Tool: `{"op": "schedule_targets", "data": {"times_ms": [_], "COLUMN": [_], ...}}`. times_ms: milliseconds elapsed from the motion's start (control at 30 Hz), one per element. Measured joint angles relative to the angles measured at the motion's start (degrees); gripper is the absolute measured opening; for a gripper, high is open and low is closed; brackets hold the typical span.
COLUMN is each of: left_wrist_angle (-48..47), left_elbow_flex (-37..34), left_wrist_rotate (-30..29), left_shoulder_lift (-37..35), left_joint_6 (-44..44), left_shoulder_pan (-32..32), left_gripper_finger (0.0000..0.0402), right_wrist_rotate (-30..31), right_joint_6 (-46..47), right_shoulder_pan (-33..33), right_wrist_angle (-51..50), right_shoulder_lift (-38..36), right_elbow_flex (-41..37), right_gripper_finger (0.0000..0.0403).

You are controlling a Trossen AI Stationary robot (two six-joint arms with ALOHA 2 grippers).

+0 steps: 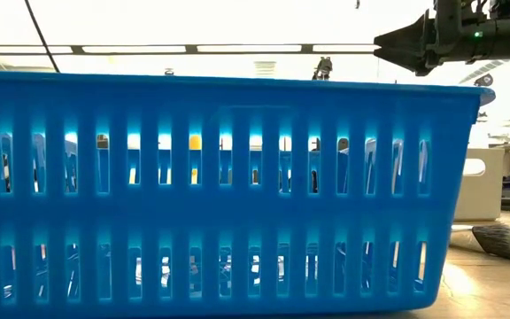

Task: Pick & Place Paint Supplies
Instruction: Put the green paint bottle into the white bin

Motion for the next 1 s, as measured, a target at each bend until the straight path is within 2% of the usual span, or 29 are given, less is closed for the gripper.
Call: {"op": "schedule_targets", "data": {"times_ms": [400,700,1000], "left_wrist_angle": [0.22,0.24,0.24], "left_elbow_flex": [0.00,0.02,0.02], "left_wrist_rotate": [0.02,0.07,0.06], "left_shoulder_lift": [0.00,-0.02,-0.02], "left_joint_6": [-0.02,-0.24,-0.24], "left_shoulder_pan": [0.00,0.00,0.00], "left_gripper_finger": [0.0182,0.0113,0.0118], "right_wrist_rotate": [0.00,-0.01,0.00], "right_joint_6": [0.06,0.10,0.11], "right_shoulder_pan": [0.00,0.01,0.02], "right_wrist_angle": [0.01,0.01,0.02], "right_shoulder_lift": [0.00,0.00,0.00], "right_elbow_flex": [0.00,0.00,0.00], "right_gripper_finger": [0.0278,0.0278,0.0278]}}
